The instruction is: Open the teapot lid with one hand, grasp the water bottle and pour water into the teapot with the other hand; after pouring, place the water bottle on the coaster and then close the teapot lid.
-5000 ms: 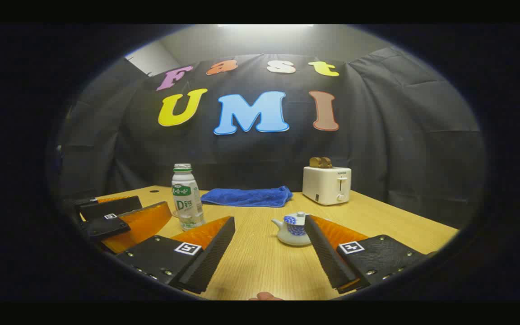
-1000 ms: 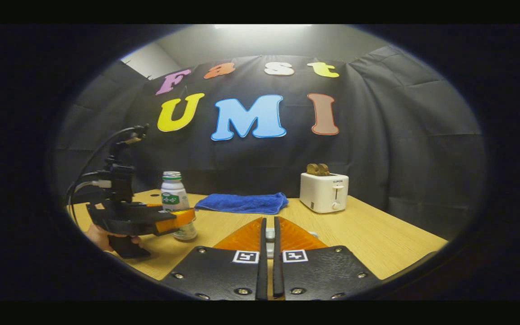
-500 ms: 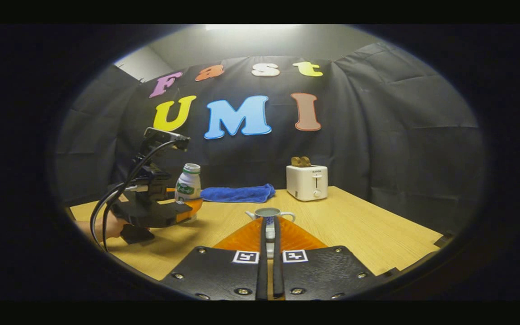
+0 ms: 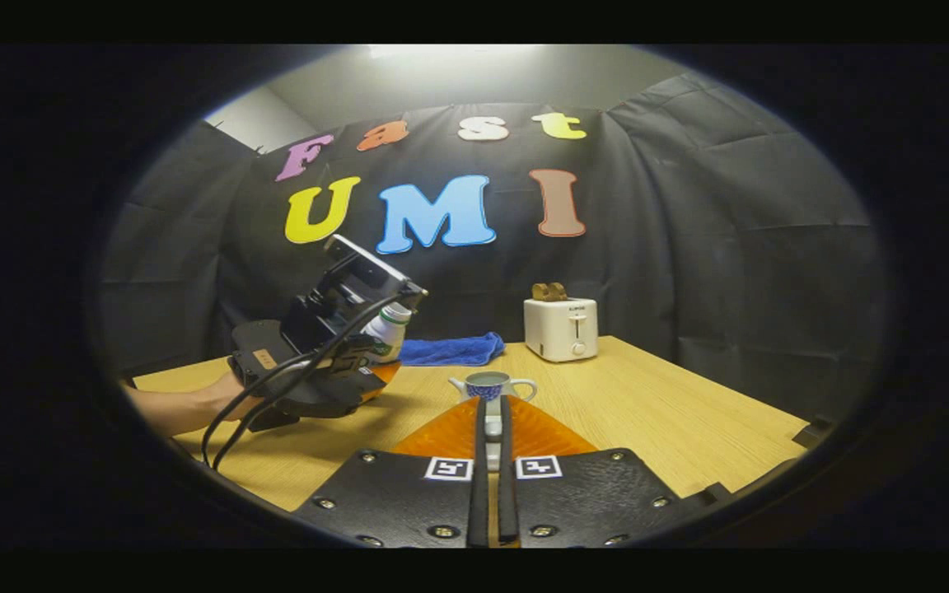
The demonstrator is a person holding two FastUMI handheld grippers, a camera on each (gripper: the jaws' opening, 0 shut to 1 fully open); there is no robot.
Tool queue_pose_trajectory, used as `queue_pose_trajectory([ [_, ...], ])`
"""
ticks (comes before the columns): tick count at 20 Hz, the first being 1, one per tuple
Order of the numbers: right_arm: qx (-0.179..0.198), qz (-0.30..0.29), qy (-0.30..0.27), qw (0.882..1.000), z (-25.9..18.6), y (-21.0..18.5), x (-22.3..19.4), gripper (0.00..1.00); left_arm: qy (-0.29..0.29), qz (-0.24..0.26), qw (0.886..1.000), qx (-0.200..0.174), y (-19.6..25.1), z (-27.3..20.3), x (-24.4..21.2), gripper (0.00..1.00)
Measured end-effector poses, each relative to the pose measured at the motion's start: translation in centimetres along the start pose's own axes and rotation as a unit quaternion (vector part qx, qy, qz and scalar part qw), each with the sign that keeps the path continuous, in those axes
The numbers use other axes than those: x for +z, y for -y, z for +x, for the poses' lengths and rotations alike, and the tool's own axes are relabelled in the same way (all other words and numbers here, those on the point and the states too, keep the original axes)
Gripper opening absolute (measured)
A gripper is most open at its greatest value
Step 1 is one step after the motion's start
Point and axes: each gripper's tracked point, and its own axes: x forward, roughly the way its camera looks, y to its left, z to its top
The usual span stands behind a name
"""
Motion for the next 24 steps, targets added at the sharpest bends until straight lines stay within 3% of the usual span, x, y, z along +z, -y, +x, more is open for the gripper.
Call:
queue_pose_trajectory([
  [2,0.0,-0.002,0.001,1.0,-0.2,0.2,-0.1,0.0,-0.006,0.04,0.999,0.005,0.3,0.5,0.0,0.76],
  [9,-0.004,0.002,0.004,1.0,-0.6,1.4,-0.5,0.0,-0.02,0.133,0.991,0.003,2.1,1.9,0.2,0.79],
  [10,-0.005,0.004,0.002,1.0,-0.6,1.6,-0.5,0.05,-0.021,0.144,0.989,0.003,2.1,2.0,0.3,0.8],
  [13,-0.007,0.006,-0.001,1.0,-0.7,2.0,-0.9,0.0,-0.024,0.158,0.987,-0.025,3.7,2.4,0.4,0.82],
  [15,-0.004,0.008,-0.003,1.0,-0.6,2.0,-1.0,0.05,-0.029,0.184,0.982,-0.028,3.8,2.3,0.4,0.76],
  [16,-0.004,0.008,-0.002,1.0,-0.7,2.1,-0.9,0.05,-0.028,0.202,0.979,-0.023,3.7,2.4,0.6,0.82],
  [18,-0.005,0.008,0.0,1.0,-0.7,2.2,-0.9,0.0,-0.022,0.234,0.972,-0.015,3.7,2.5,1.2,0.82],
  [21,-0.007,0.011,-0.003,1.0,-0.6,2.6,-1.2,0.05,-0.015,0.276,0.961,-0.005,3.7,2.8,2.0,0.82],
  [22,-0.01,0.013,-0.002,1.0,-0.6,2.8,-1.2,0.0,-0.01,0.282,0.959,-0.003,3.8,2.6,2.3,0.82],
  [24,-0.012,0.014,0.002,1.0,-0.7,3.1,-1.0,0.0,-0.013,0.289,0.957,-0.007,3.9,2.6,2.0,0.82],
])
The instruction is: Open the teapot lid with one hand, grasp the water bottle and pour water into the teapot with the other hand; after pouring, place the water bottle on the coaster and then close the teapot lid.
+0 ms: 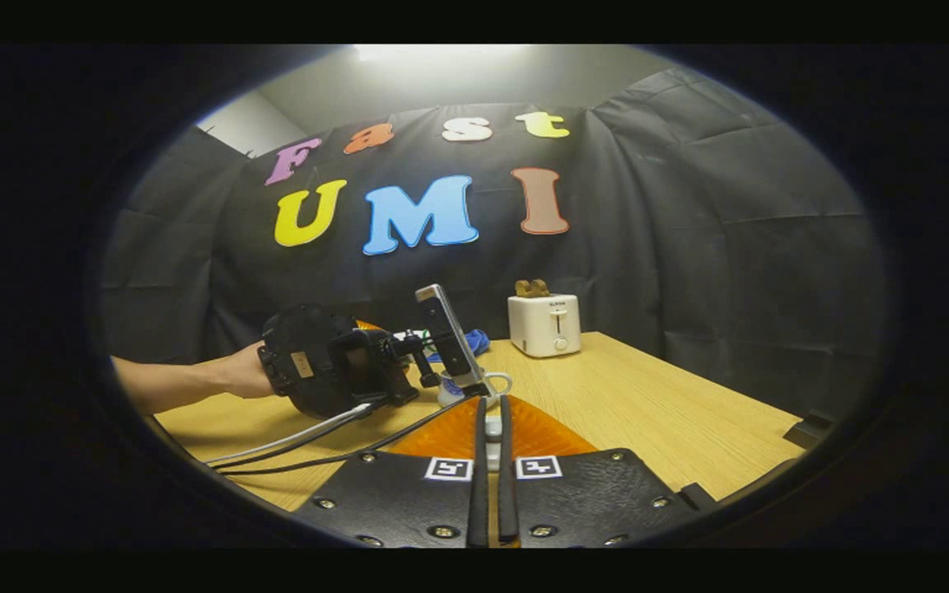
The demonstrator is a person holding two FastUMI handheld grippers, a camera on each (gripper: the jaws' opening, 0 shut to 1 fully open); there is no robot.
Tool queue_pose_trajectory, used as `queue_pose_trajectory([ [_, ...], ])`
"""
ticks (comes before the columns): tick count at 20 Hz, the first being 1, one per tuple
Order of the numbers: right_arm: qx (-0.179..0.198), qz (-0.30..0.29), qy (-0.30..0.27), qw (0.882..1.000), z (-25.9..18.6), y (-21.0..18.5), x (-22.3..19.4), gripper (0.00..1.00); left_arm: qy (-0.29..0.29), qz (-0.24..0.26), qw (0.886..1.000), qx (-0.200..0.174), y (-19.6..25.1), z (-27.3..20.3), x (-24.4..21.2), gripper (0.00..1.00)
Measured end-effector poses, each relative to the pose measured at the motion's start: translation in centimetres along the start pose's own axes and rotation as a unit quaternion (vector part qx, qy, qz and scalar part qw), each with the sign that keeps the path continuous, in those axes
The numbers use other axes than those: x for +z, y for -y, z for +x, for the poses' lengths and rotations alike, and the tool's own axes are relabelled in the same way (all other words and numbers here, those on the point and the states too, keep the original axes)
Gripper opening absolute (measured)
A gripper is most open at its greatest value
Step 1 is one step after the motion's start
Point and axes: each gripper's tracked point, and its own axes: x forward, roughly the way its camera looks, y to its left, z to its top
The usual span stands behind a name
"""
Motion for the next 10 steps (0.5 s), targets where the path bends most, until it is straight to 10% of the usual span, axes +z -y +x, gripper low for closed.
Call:
queue_pose_trajectory([
  [1,0.0,0.0,0.001,1.0,0.0,0.0,0.0,0.0,-0.003,0.006,1.0,-0.002,0.0,0.1,-0.1,0.69],
  [10,0.007,0.003,-0.013,1.0,0.2,0.1,-0.6,0.05,-0.01,0.088,0.996,0.007,-1.0,0.2,-0.3,0.82],
])
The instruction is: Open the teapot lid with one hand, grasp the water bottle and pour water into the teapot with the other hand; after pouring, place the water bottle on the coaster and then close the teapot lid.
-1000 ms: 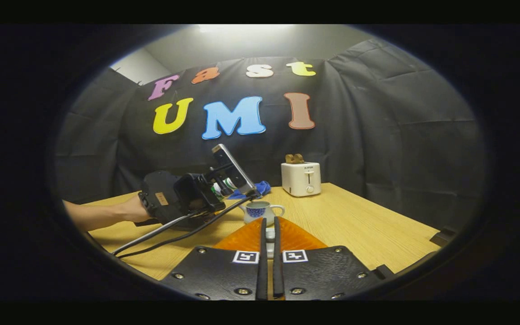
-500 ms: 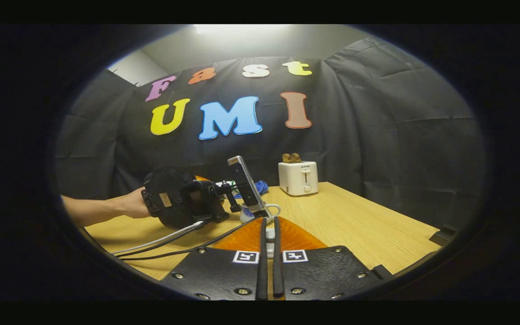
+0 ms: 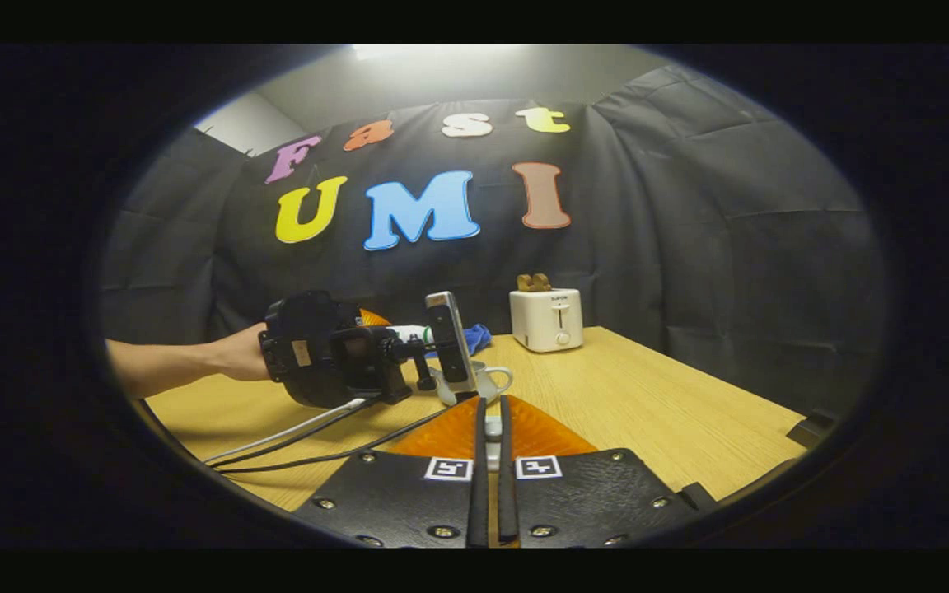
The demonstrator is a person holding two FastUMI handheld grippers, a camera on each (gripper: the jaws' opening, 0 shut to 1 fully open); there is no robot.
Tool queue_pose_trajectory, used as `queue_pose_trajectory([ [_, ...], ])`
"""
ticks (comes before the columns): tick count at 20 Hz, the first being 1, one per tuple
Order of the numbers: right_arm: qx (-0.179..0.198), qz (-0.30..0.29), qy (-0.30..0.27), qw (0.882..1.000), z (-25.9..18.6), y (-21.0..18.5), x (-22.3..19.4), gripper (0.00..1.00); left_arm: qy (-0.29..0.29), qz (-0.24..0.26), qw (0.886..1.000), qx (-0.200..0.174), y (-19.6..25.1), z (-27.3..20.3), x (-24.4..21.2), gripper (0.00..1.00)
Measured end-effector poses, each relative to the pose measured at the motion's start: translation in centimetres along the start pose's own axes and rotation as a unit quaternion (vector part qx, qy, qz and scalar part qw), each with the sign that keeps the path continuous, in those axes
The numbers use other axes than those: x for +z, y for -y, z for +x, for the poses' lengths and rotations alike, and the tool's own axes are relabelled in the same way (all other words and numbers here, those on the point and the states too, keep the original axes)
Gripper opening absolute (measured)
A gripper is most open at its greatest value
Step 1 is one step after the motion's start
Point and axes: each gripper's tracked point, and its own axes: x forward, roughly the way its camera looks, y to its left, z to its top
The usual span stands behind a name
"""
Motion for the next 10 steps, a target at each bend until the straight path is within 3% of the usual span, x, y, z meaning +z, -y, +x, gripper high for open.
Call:
queue_pose_trajectory([
  [1,-0.001,-0.002,0.001,1.0,0.04,0.06,-0.02,0.0,0.001,0.009,1.0,0.001,-0.07,0.05,0.15,0.82],
  [4,-0.001,-0.005,0.004,1.0,-0.02,0.11,0.23,0.0,0.003,0.032,0.999,0.004,-0.27,0.13,0.16,0.83],
  [5,-0.002,-0.005,0.004,1.0,-0.01,0.2,0.18,0.05,0.003,0.038,0.999,0.005,-0.34,0.17,0.18,0.83],
  [7,-0.004,-0.003,0.008,1.0,0.01,0.35,0.3,0.05,0.004,0.048,0.999,0.005,-0.39,0.16,0.29,0.82],
  [8,-0.003,-0.001,0.008,1.0,0.0,0.36,0.31,0.0,0.004,0.053,0.999,0.006,-0.49,0.25,0.22,0.82],
  [9,-0.003,-0.001,0.004,1.0,0.12,0.41,0.0,0.05,0.006,0.058,0.998,0.007,-0.6,0.29,0.3,0.82],
  [10,-0.003,-0.001,0.0,1.0,0.1,0.42,-0.16,0.0,0.003,0.063,0.998,0.007,-0.66,0.28,0.2,0.82],
])
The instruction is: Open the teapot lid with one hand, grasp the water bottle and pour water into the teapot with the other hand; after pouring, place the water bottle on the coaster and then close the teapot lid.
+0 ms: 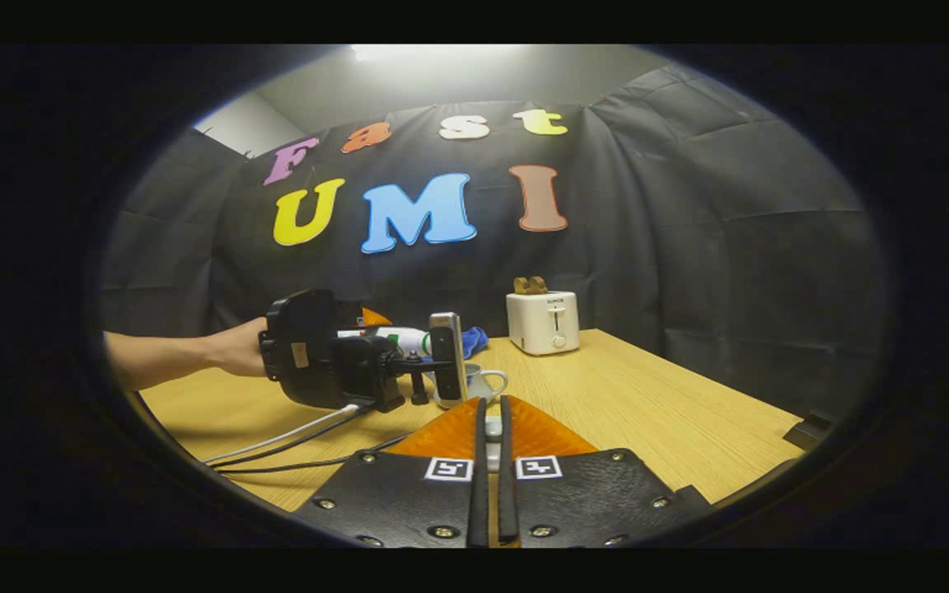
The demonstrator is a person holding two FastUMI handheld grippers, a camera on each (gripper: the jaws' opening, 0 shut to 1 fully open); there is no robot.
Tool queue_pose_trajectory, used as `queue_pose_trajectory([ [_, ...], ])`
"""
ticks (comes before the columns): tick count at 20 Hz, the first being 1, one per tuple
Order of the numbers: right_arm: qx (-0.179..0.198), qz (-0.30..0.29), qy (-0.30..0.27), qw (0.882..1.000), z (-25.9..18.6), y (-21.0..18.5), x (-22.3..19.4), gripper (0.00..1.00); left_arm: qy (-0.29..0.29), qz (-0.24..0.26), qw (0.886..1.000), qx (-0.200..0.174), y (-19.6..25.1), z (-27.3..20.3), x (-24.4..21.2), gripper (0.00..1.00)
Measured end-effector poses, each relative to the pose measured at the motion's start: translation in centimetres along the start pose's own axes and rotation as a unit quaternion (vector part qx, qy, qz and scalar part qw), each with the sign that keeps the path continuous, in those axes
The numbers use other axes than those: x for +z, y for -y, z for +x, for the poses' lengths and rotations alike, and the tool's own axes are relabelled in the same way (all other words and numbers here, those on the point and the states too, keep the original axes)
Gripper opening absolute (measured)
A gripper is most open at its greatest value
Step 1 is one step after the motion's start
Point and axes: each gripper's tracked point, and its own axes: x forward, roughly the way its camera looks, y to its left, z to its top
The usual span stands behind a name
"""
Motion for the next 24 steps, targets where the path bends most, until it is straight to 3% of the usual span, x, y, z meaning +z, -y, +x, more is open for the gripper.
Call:
queue_pose_trajectory([
  [2,0.003,0.004,-0.004,1.0,-0.1,-0.1,-0.2,0.05,-0.001,0.009,1.0,0.003,-0.2,-0.1,-0.2,0.82],
  [7,-0.001,0.004,-0.008,1.0,0.0,0.2,-0.7,0.0,0.001,0.044,0.999,0.013,-0.8,-0.2,0.0,0.82],
  [8,-0.002,0.005,-0.009,1.0,0.0,0.3,-0.6,0.05,0.001,0.048,0.999,0.014,-0.9,-0.3,-0.1,0.76],
  [9,-0.003,0.006,-0.009,1.0,0.0,0.3,-0.8,0.05,0.001,0.052,0.999,0.016,-1.0,-0.4,-0.1,0.83],
  [17,-0.006,0.008,-0.008,1.0,-0.3,0.6,-0.9,0.0,0.008,0.095,0.995,0.037,-2.2,-0.8,0.8,0.82],
  [18,-0.006,0.008,-0.009,1.0,-0.3,0.6,-0.9,0.0,0.009,0.097,0.995,0.038,-2.7,-0.6,0.7,0.76],
  [19,-0.006,0.009,-0.01,1.0,-0.3,0.6,-0.9,0.05,0.01,0.099,0.994,0.038,-2.8,-0.6,0.8,0.76],
  [22,-0.005,0.008,-0.012,1.0,-0.3,0.6,-1.0,0.05,0.008,0.108,0.993,0.041,-3.2,-0.5,0.7,0.76],
  [23,-0.005,0.008,-0.012,1.0,-0.3,0.6,-0.9,0.05,0.007,0.113,0.993,0.043,-3.3,-0.5,0.5,0.82],
  [24,-0.004,0.008,-0.012,1.0,-0.4,0.5,-0.9,0.05,0.006,0.116,0.992,0.045,-3.5,-0.5,0.4,0.82],
])
